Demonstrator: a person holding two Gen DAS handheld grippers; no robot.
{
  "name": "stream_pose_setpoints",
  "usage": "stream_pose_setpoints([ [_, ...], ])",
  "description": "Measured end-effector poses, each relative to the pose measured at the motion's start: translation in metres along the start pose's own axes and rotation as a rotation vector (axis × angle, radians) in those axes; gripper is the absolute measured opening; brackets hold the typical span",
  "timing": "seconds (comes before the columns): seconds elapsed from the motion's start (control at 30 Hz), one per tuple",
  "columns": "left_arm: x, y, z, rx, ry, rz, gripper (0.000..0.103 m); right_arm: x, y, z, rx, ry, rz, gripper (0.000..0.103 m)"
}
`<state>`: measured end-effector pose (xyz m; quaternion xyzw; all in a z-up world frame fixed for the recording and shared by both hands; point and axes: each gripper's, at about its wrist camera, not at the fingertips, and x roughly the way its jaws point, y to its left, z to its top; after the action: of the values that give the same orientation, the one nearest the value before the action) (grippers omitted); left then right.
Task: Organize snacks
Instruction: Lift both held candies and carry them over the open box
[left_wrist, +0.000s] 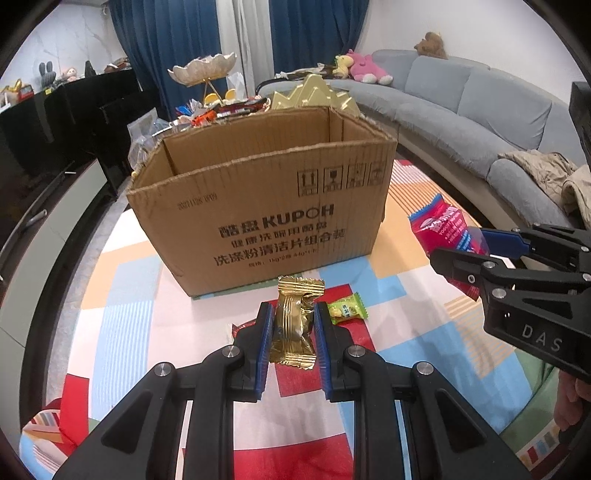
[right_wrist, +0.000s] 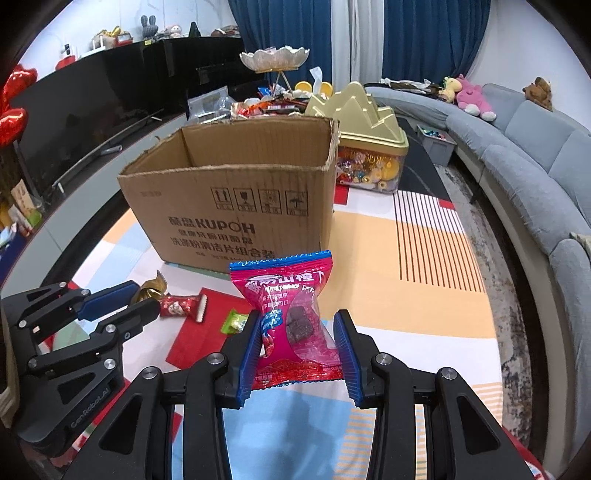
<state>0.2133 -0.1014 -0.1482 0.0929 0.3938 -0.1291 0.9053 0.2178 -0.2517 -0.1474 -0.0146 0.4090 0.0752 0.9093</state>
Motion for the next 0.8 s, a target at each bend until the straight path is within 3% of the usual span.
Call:
stream_pose_setpoints([
  [0.8,-0.041,0.022,0.037,-0.081,-0.077,0.041,0.023,-0.043,0.023,0.032,-0.011,-0.095,-0.002,0.04],
])
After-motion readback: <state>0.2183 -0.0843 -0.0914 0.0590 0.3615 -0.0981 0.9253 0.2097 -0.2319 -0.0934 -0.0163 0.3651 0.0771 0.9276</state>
